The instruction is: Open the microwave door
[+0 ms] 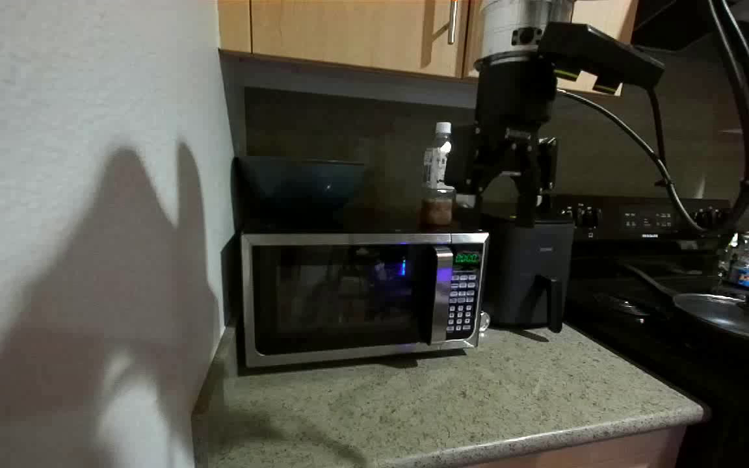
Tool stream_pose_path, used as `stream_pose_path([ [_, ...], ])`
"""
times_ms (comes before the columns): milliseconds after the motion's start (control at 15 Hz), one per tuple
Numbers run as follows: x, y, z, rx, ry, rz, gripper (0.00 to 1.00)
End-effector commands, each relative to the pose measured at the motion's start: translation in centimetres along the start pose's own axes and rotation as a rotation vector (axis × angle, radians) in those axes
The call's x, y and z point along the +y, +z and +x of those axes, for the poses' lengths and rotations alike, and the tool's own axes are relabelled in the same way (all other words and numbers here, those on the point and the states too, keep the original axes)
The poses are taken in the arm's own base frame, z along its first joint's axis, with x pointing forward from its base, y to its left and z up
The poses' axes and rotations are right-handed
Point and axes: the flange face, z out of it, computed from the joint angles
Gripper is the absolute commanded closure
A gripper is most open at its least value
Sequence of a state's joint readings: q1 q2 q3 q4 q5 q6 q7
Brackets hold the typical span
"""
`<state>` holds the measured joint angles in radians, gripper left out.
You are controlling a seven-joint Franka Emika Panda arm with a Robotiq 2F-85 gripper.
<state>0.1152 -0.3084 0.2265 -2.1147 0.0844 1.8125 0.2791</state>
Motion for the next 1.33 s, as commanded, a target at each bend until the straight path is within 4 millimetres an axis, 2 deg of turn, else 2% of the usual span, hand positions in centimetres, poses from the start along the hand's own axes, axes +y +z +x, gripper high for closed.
stream_pose_path([
  [0,0.0,0.0,0.0,-0.001,0.000,0.000,0.00],
  [467,0.0,0.0,0.0,-0.001,0.000,0.000,0.00],
  [667,1.3,1.2,2.6,0.037,0.052,-0.006,0.00],
  [1000,4.9,4.3,6.9,0.072,0.152,-0.042,0.00],
  [1067,4.2,3.6,5.4,0.063,0.110,-0.019,0.00],
  [1267,5.2,4.8,6.7,0.051,0.132,-0.026,0.00],
])
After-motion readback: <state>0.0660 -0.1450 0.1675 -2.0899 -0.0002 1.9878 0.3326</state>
